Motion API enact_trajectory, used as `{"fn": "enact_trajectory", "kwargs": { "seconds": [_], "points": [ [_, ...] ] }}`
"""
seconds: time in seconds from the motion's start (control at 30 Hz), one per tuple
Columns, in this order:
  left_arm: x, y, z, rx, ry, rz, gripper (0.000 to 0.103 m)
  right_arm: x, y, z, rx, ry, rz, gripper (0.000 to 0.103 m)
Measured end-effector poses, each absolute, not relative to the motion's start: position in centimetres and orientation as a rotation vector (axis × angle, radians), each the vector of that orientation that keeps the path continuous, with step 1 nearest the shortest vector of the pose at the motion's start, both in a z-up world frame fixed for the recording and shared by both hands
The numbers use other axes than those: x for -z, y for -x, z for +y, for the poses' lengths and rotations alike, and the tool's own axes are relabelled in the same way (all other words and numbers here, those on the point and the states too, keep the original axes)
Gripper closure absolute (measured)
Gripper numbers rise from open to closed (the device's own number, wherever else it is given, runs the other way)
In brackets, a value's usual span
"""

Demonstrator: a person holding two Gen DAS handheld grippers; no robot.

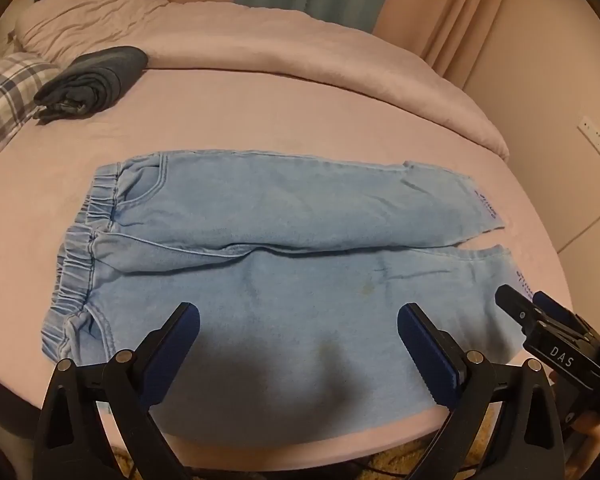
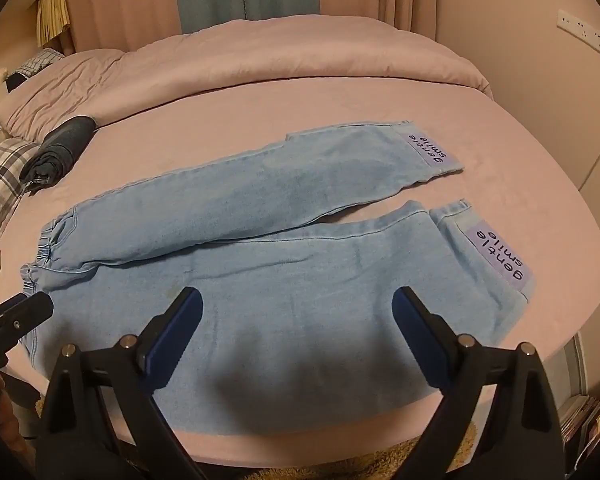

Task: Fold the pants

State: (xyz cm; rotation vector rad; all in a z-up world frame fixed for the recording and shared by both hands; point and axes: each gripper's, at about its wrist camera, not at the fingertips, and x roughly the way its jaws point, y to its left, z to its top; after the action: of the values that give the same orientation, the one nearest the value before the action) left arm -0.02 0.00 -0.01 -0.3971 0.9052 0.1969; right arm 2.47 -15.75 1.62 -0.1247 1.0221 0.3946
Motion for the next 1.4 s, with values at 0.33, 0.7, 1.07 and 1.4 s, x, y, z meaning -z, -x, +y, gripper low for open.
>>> {"fn": "enact_trajectory", "kwargs": {
  "seconds": [0.33,0.7,1.07,1.4],
  "points": [
    [0.1,0.1,0.5,-0.207,0.412,0.912,0.003,-1.2,-2.2,-15.8,-0.403,0.106,1.037,0.007],
    [0.3,0.4,1.3,-0.209,0.415,0.901,0.003,-1.2,-2.4,-15.9,-0.405,0.108,1.046,0.008],
    [0.3,0.5,2.0,-0.23,0.403,0.894,0.003,-0.9,-2.6,-16.2,-0.398,0.105,1.053,0.008],
    [0.4,1.8,7.2,-0.35,0.446,0.927,0.003,-0.5,-3.3,-17.5,-0.361,0.091,1.06,0.009]
  ]
}}
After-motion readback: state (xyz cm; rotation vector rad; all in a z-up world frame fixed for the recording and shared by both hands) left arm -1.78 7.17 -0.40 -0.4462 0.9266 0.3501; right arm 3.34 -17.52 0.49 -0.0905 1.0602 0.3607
